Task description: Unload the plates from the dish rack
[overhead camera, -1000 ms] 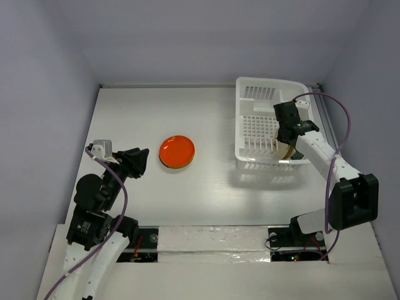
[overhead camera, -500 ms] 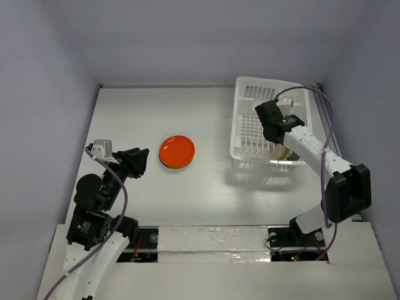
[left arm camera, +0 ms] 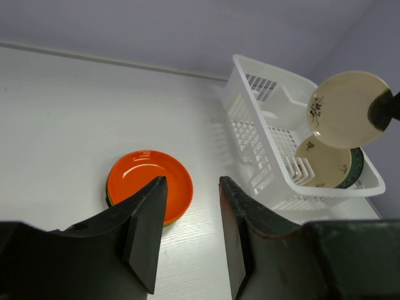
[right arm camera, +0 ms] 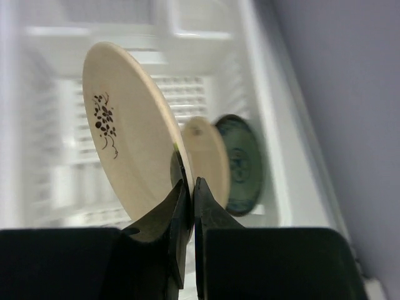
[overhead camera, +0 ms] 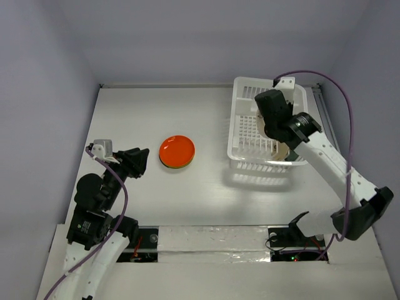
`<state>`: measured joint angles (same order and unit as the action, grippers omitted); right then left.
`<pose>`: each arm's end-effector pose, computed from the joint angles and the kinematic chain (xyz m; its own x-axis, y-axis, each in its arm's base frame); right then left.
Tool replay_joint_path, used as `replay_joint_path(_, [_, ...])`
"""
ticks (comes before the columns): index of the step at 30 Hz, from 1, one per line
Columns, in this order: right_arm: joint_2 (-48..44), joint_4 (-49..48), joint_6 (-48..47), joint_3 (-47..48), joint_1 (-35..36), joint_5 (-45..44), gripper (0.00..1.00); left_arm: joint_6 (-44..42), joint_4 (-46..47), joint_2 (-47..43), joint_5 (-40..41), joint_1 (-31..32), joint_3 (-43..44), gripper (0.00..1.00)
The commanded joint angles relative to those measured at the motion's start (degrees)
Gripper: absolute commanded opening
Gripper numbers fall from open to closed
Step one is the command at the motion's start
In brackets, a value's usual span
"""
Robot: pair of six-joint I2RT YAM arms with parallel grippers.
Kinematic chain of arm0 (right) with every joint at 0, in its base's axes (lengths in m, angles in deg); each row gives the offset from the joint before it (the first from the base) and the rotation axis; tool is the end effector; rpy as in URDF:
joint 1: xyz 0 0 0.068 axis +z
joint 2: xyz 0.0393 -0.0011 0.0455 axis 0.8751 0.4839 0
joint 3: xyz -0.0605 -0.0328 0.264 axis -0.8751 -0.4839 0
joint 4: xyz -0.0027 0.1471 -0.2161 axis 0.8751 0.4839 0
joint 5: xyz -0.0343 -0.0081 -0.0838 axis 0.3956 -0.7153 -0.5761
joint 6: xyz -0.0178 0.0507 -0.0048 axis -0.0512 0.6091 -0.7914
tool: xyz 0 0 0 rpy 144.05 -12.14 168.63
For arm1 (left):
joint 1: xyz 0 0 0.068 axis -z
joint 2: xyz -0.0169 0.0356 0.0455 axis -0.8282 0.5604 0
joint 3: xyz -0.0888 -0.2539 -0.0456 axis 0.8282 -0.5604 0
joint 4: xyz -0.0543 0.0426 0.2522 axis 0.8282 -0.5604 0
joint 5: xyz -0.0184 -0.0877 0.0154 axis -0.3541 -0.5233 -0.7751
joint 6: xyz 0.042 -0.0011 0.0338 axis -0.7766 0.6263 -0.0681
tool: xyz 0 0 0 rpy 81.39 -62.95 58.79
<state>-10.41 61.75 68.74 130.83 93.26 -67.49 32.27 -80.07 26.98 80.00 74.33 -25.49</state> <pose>0.2479 0.1225 0.3918 -0.5266 -0.1074 -0.8433 0.3349 0.8856 -0.3219 0.0742 -0.0271 0.3564 -0.0011 -0.3599 -0.9330 0.4015 0.8543 -0.3301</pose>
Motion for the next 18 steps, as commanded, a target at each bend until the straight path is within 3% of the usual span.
replay_joint_path(1, [-4.8,-10.3,1.0,0.8,4.5,11.7,0.0,-0.2,2.6,0.7,0.2,-0.2,0.8,0.36])
replay_joint_path(5, [-1.9,-29.2,5.9,-4.3,7.9,29.4,0.0,-0.1,2.5,1.2,0.5,-0.2,0.8,0.35])
replay_joint_path(7, [1.8,-34.0,9.0,-4.1,10.1,37.2,0.0,-0.1,2.4,1.6,0.5,-0.2,0.8,0.35])
replay_joint_path(12, [18.9,-37.5,12.9,5.0,13.4,42.5,0.0,0.0,2.4,2.2,0.6,-0.7,0.8,0.35])
replay_joint_path(18, [29.3,-41.8,17.4,7.6,14.1,48.6,0.0,0.0,2.4,2.4,0.8,-0.7,0.8,0.35])
